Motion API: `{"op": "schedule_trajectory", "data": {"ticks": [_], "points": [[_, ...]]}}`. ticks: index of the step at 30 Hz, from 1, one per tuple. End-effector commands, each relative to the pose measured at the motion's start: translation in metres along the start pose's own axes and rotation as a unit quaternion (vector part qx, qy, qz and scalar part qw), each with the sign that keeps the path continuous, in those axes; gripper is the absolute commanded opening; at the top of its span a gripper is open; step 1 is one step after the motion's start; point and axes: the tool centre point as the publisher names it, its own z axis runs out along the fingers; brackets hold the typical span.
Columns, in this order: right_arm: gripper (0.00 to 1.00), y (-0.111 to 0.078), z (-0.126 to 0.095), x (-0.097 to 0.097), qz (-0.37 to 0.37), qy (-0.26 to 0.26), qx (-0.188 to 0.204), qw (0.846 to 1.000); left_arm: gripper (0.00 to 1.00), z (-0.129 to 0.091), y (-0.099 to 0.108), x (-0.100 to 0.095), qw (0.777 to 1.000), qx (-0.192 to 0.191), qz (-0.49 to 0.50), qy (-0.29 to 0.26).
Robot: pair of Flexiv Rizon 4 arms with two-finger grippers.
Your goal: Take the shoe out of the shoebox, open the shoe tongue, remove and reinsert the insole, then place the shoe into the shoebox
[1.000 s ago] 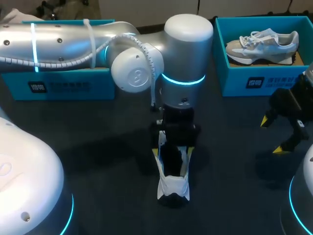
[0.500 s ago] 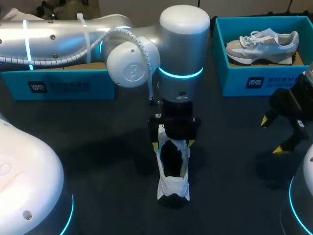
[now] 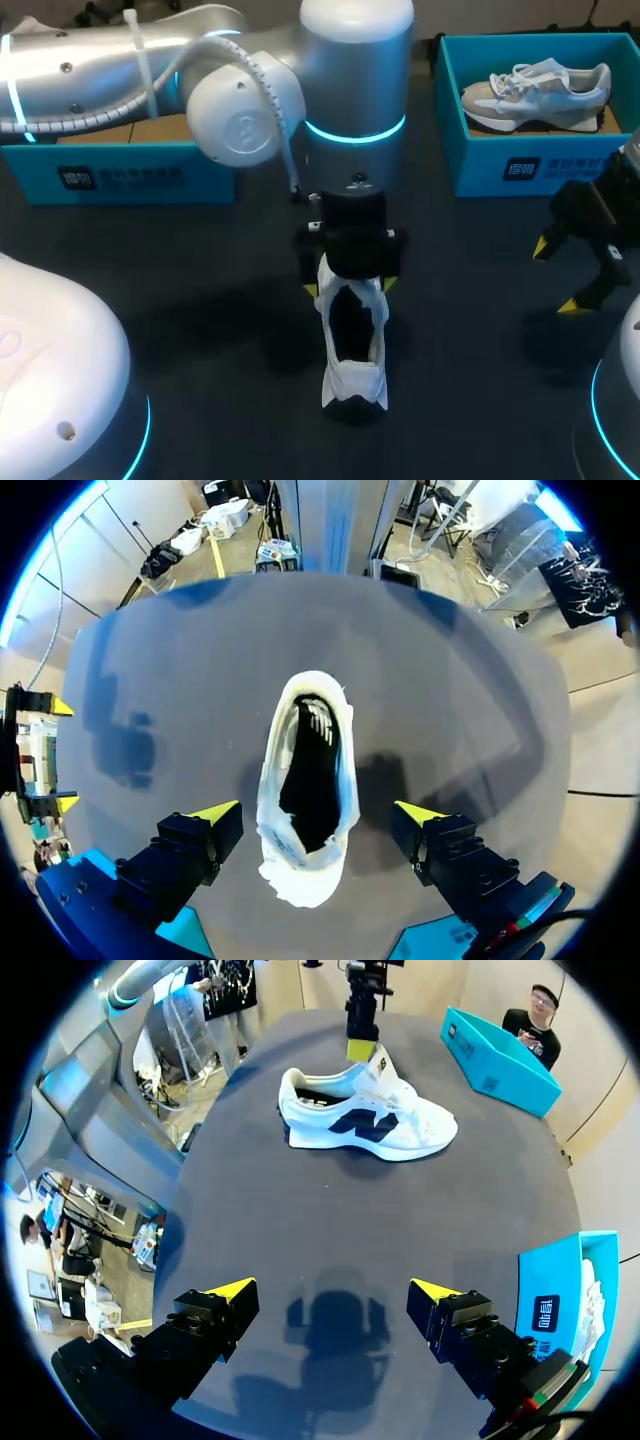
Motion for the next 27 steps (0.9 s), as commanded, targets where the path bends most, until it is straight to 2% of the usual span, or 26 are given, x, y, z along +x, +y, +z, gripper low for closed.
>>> {"op": "schedule_trajectory", "data": {"ticks": [1,8,11,12,14,15,16,17,18,27], "points": [[1.00,0.000,0.001,0.000,0.000,0.000,0.001,1.000,1.00,0.000,-0.001,0.006,1.000,0.013,0.002,0.000],[1.00,0.000,0.001,0.000,0.000,0.000,0.001,1.000,1.00,-0.002,-0.011,0.009,0.999,0.028,0.013,0.004],[1.00,0.000,0.001,0.000,0.000,0.000,0.001,1.000,0.96,-0.001,-0.016,0.008,0.999,0.031,0.018,0.004],[1.00,0.000,0.001,0.000,0.000,0.000,0.001,1.000,0.87,0.001,-0.017,0.006,0.999,0.032,0.019,0.005],[1.00,0.000,0.001,0.000,0.000,0.000,0.001,1.000,0.54,0.004,-0.020,0.004,0.999,0.035,0.024,0.006],[1.00,0.000,0.001,0.000,0.000,0.000,0.001,1.000,0.47,0.006,-0.021,0.002,0.999,0.035,0.024,0.007],[1.00,0.000,0.001,0.000,0.000,0.000,0.001,1.000,0.44,0.007,-0.023,0.001,0.999,0.035,0.025,0.007],[1.00,0.000,0.001,0.000,0.000,0.000,0.001,1.000,0.29,0.008,-0.024,0.001,0.999,0.036,0.026,0.007],[1.00,0.000,0.001,0.000,0.000,0.000,0.001,1.000,0.00,0.010,-0.024,-0.001,0.999,0.037,0.025,0.007],[1.00,0.000,0.001,0.000,0.000,0.000,0.001,1.000,0.00,0.044,-0.026,-0.015,0.998,0.050,0.027,0.011]]}}
